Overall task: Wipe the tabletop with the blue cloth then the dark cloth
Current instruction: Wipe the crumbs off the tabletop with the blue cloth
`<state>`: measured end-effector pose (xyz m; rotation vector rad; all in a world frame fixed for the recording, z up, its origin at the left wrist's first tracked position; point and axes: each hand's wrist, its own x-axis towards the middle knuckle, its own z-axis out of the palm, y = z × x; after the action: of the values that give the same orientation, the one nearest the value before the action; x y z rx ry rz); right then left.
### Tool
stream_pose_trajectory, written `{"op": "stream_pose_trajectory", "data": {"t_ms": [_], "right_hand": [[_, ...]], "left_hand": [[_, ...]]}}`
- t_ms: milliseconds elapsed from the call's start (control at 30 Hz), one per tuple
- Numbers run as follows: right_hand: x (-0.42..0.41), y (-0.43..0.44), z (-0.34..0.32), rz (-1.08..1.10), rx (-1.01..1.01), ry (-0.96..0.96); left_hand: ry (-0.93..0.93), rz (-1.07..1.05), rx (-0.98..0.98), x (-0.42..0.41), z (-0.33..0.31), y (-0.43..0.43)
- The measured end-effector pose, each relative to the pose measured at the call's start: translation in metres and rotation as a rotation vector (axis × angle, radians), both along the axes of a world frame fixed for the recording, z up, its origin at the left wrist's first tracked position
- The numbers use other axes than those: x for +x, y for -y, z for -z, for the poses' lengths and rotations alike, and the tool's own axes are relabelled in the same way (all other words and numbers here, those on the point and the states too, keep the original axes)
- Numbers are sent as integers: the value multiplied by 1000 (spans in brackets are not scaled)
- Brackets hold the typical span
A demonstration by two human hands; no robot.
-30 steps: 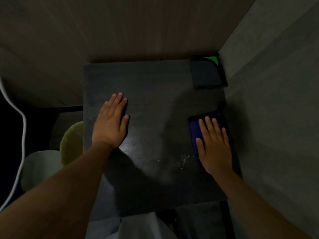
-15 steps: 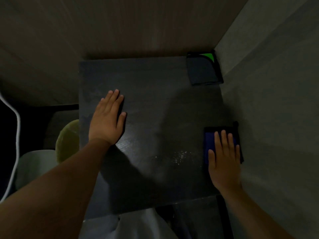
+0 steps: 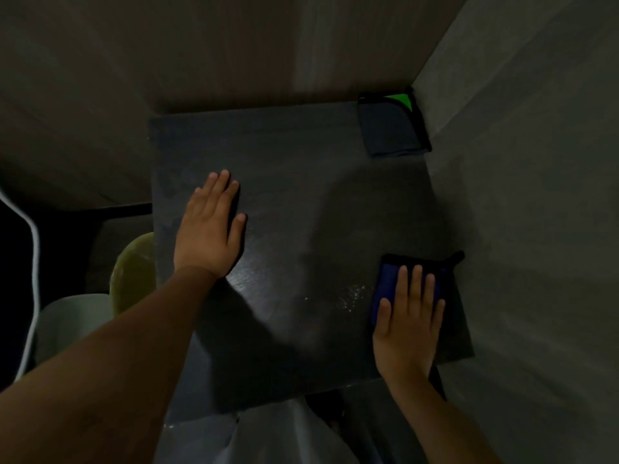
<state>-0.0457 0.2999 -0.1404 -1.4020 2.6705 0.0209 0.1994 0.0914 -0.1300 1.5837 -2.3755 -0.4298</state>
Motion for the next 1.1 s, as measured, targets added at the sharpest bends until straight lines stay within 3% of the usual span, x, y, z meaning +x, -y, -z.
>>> {"op": "stream_pose_trajectory", "data": {"t_ms": [567, 1100], "right_hand": [[109, -2, -4, -68, -26, 103], [242, 17, -12, -373, -51, 366]], "left_hand": [[-23, 15, -28, 1, 3, 1], [-54, 60, 3, 4, 7, 2]]}}
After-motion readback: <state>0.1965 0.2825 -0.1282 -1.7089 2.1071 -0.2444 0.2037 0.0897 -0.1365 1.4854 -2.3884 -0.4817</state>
